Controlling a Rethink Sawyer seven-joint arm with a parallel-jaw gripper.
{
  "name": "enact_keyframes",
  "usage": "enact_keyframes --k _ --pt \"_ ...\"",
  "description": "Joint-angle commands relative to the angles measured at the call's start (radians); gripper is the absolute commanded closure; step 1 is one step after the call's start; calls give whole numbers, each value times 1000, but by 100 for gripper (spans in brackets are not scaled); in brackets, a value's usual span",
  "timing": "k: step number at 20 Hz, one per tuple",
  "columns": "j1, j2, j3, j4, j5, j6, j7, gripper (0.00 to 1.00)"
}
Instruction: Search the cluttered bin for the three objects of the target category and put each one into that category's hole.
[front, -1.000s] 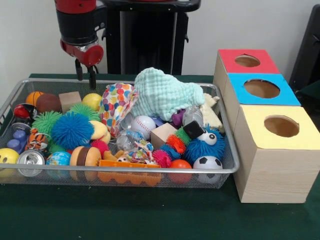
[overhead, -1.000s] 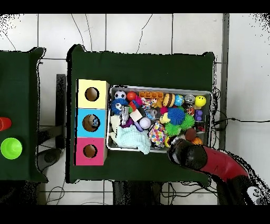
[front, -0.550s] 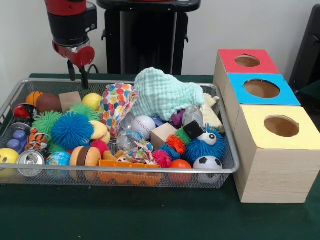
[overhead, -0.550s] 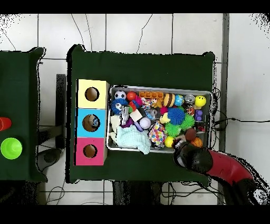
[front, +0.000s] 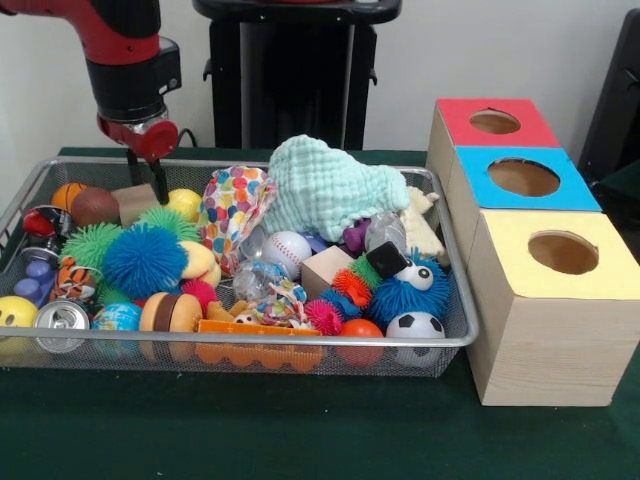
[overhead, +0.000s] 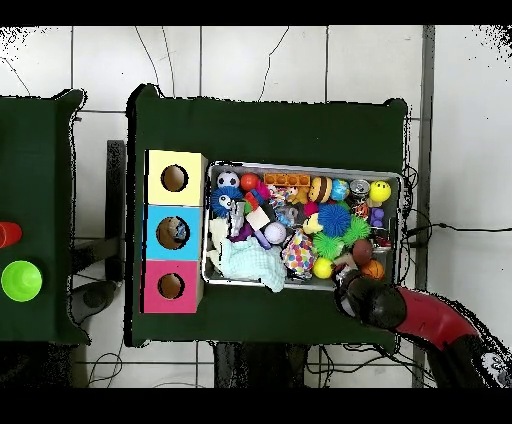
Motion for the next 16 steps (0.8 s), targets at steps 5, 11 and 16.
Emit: enact_keyframes --k 5,11,16 --pt "-35 62 30 -181 -174 115 -245 0" --pt "-87 88 90 -149 -177 98 -226 0" --pt "-49 23 65 -124 -177 134 -197 0"
